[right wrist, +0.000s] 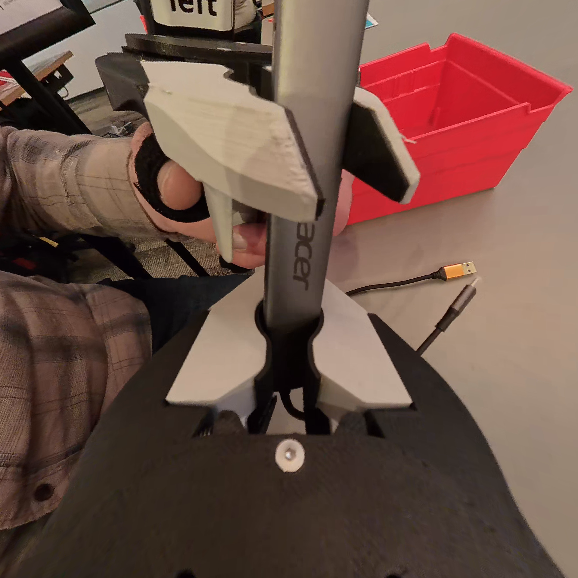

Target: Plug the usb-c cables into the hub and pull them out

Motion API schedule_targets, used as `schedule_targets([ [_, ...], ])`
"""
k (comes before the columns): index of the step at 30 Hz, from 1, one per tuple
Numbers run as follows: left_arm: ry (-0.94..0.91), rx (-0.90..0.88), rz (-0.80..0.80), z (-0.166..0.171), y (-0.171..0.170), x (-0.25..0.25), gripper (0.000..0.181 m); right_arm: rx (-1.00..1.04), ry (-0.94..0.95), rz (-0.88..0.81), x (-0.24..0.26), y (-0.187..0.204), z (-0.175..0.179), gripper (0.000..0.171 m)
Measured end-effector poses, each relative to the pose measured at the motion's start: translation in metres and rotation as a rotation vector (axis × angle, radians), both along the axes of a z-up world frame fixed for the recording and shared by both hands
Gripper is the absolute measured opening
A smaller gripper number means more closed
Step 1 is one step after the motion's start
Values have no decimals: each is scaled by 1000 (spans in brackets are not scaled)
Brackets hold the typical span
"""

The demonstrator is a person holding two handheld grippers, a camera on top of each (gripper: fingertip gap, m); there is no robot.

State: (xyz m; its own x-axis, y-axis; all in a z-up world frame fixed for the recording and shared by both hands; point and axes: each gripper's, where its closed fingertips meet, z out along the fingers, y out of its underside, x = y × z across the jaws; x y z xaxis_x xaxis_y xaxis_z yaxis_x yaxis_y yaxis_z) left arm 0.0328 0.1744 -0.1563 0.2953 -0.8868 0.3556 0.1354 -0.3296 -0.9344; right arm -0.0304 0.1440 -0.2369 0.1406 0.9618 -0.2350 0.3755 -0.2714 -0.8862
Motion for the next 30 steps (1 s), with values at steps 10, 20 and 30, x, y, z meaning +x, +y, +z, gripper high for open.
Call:
schedule_targets([
  [10, 46, 20, -10, -7, 1, 0, 29, -17, -4, -19, 7, 5, 0, 9],
  [20, 203, 147, 44, -16, 7, -10, 26, -24, -6, -134, 39, 34, 6, 9],
  [30, 505, 279, -16, -69, -7, 9, 28, -20, -1, -326, 100, 75, 13, 9],
])
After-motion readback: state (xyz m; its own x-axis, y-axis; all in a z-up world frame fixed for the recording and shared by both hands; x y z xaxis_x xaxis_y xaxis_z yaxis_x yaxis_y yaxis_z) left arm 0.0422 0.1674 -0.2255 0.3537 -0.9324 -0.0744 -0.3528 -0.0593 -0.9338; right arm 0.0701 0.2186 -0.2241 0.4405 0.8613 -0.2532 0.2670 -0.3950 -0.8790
